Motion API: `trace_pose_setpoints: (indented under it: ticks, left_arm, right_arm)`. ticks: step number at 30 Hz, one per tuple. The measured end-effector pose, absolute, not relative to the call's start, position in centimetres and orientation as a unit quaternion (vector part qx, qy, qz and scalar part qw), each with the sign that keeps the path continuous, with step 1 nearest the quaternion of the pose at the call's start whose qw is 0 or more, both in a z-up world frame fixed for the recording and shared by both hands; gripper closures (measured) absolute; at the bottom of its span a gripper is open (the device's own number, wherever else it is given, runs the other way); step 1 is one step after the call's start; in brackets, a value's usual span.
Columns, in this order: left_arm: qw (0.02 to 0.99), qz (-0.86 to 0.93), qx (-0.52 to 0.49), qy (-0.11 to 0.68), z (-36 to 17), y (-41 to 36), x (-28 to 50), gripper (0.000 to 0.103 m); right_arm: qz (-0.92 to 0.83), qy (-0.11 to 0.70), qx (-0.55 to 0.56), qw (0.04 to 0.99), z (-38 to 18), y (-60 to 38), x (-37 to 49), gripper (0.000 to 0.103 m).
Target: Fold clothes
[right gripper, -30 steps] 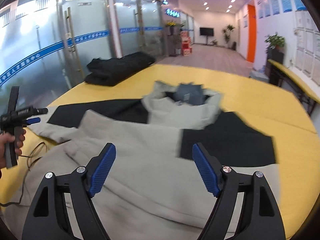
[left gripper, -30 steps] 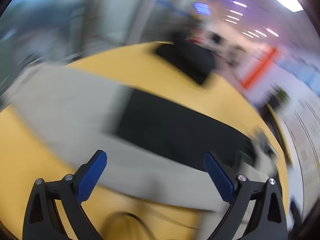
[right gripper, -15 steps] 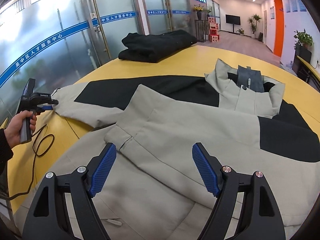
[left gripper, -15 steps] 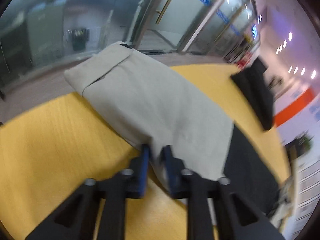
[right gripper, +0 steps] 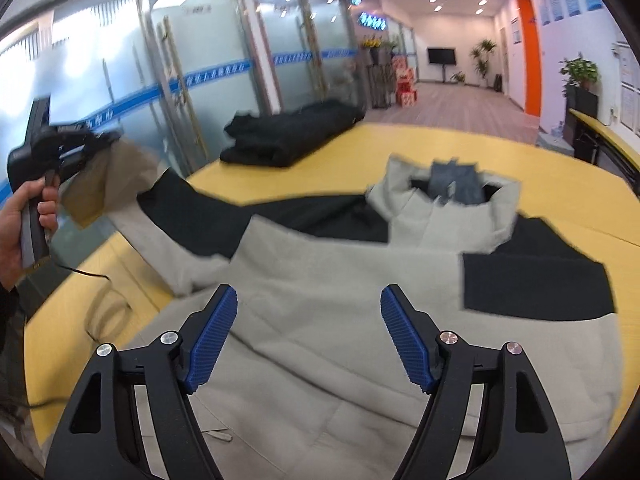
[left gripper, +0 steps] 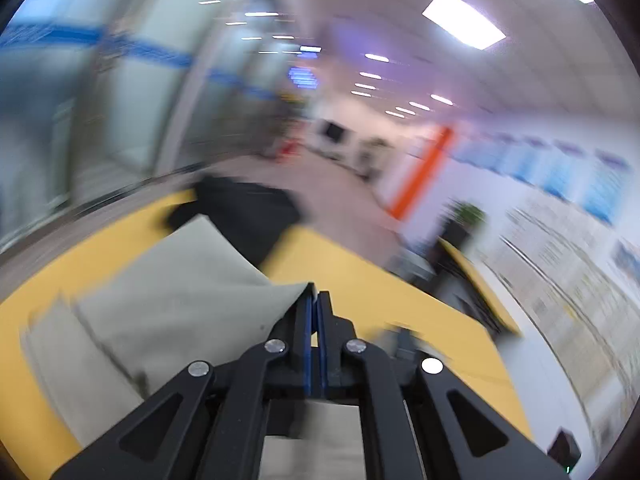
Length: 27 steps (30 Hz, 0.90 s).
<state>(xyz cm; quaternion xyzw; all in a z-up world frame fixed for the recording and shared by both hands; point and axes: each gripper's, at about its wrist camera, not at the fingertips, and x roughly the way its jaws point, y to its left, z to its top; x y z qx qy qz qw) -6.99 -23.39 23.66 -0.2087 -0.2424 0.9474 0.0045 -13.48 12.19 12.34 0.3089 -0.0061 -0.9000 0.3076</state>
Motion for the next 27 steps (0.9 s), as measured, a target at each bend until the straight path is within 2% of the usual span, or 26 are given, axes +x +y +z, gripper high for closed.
trace_pose_setpoints:
  ticks: [4,10,13,15,17,18,20,22,24,27]
  left_arm:
    - [0.119,0.946,-0.228,-0.199,23.8,-10.5,-9.9,0.101]
    - [0.206,0.902,-0.344,-0.159,14.4,4.5,-10.9,0.101]
    - [0.219,0.874,-0.414,-0.132,8.8,9.5,-10.3,0.101]
    - [0.216,0.877,-0.411,-0.125,8.9,8.9,-9.0,0.100]
    - [0.214,0.880,-0.408,-0.118,9.1,8.4,-7.7,0.090]
    - [0.211,0.885,-0.399,-0.114,10.0,7.8,-7.1,0.075]
    - [0.193,0.904,-0.364,-0.112,12.6,4.6,-6.2,0.032]
    - [0.157,0.924,-0.332,-0.105,14.7,2.8,-7.6,0.012]
    - [0.115,0.939,-0.311,-0.093,15.5,-0.4,-7.2,0.010]
    - [0.070,0.933,-0.347,-0.073,13.3,-4.7,-9.5,0.010]
  right_arm:
    - [-0.921,-0.039,0.280,0.270,14.9,17.5,-12.6,0.027]
    - [-0.942,-0.059,0.283,0.170,14.8,26.9,-11.7,0.027]
    - [-0.944,-0.060,0.296,0.133,13.9,30.4,-11.8,0.027]
    - [-0.943,-0.050,0.304,0.126,13.5,31.4,-12.1,0.027]
    - [-0.941,-0.041,0.309,0.133,13.1,31.4,-12.7,0.025]
    - [-0.940,-0.040,0.309,0.141,13.0,31.1,-13.1,0.022]
    - [-0.937,-0.031,0.308,0.162,12.7,29.9,-13.9,0.018]
    - [-0.933,-0.013,0.304,0.193,12.3,27.7,-14.9,0.016]
    - [-0.924,0.018,0.300,0.237,11.8,24.0,-16.0,0.016]
    - [-0.900,0.093,0.294,0.307,10.2,17.0,-16.8,0.016]
